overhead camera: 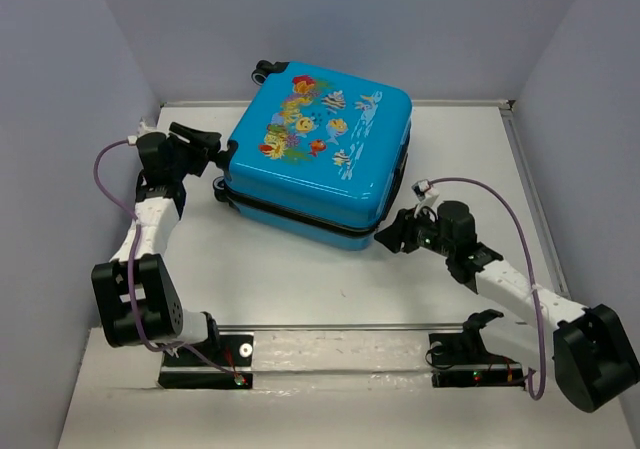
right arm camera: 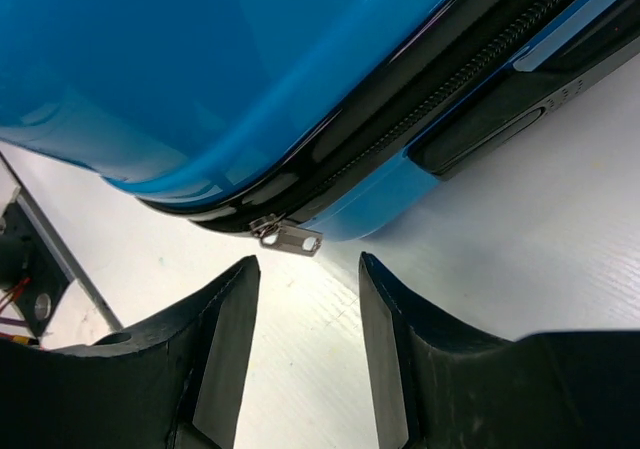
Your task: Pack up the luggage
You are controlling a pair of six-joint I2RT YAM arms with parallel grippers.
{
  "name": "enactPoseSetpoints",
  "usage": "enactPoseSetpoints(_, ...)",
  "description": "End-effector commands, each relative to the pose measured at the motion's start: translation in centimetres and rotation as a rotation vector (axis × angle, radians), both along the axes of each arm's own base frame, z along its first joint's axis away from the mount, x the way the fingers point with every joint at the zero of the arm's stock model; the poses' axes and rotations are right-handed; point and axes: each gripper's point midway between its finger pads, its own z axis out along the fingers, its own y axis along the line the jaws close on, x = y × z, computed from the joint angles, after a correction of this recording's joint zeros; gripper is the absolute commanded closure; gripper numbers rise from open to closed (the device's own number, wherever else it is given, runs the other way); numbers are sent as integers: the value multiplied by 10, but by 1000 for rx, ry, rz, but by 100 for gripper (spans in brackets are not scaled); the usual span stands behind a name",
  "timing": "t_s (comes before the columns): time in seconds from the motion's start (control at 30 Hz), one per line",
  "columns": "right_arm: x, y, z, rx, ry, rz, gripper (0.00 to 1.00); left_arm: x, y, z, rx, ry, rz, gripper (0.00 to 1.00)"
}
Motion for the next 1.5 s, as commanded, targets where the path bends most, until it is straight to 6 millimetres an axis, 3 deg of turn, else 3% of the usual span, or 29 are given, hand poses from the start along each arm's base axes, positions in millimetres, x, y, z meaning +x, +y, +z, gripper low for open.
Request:
enactPoseSetpoints(0.0, 20, 11, 25, 15, -147, 35, 49, 5, -7, 40, -2, -130, -68, 94)
enactPoseSetpoints(0.2, 22, 22, 20, 22, -137, 85, 51, 9, -3, 25, 3, -99, -74, 94)
enactPoseSetpoints(0.5, 29, 34, 30, 24, -199, 129, 58, 6, 2, 9, 49, -59, -59, 94)
enactPoseSetpoints(0.63, 31, 36, 32, 26, -230, 135, 74, 1, 3, 4, 68, -46, -55, 94)
enactPoseSetpoints(0.73, 30, 34, 32, 27, -230, 110, 93, -3, 5, 1, 86, -38, -49, 91)
enactPoseSetpoints(0.8, 26, 34, 35, 22, -221, 105, 93, -6, 7, 7, 111, -44, -37, 79)
enactPoseSetpoints(0.83, 24, 31, 28, -2, -184, 78, 93, -9, 9, 6, 138, -37, -40, 49)
enactPoseSetpoints(0.9, 19, 27, 28, -13, -161, 44, 93, -13, 10, 20, 171, -60, -41, 19)
enactPoseSetpoints(0.93, 13, 26, 22, -22, -121, 37, 93, -20, 12, 15, 184, -23, -34, 7)
enactPoseSetpoints(1.0, 7, 22, 17, -28, -92, 16, 93, -35, 15, 38, 248, -77, -13, 4)
enactPoseSetpoints(1.03, 2, 18, 12, -36, -69, 4, 93, -44, 22, 36, 278, -67, 26, 4)
enactPoseSetpoints(1.07, 0, 16, 9, -39, -52, -4, 93, -52, 25, 40, 303, -81, 45, 4)
enactPoseSetpoints(1.1, -2, 14, 6, -45, -40, -12, 93, -66, 25, 57, 332, -131, 64, 6)
enactPoseSetpoints(1.13, -4, 11, 1, -59, -19, -17, 93, -76, 27, 46, 367, -108, 66, 13)
enactPoseSetpoints(1.17, -6, 11, -2, -62, -5, -17, 93, -89, 22, 53, 381, -138, 61, 19)
enactPoseSetpoints(1.23, -10, 13, -5, -64, 10, -6, 93, -104, 5, 30, 383, -122, -18, 42)
enactPoseSetpoints(1.27, -14, 16, -6, -64, 16, 10, 93, -116, -15, 29, 380, -146, -81, 68)
enactPoseSetpoints(1.3, -14, 16, -6, -63, 18, 10, 93, -125, -29, 5, 370, -112, -135, 76)
enactPoseSetpoints(1.33, -16, 16, -8, -71, 24, 13, 93, -133, -42, -7, 369, -91, -170, 86)
enactPoseSetpoints(1.4, -20, 18, -9, -74, 27, 26, 93, -156, -96, -22, 349, -99, -323, 91)
enactPoseSetpoints(1.43, -20, 18, -8, -73, 22, 23, 93, -164, -106, -42, 347, -60, -338, 92)
enactPoseSetpoints(1.47, -23, 19, -7, -73, 23, 27, 93, -170, -122, -47, 329, -65, -373, 94)
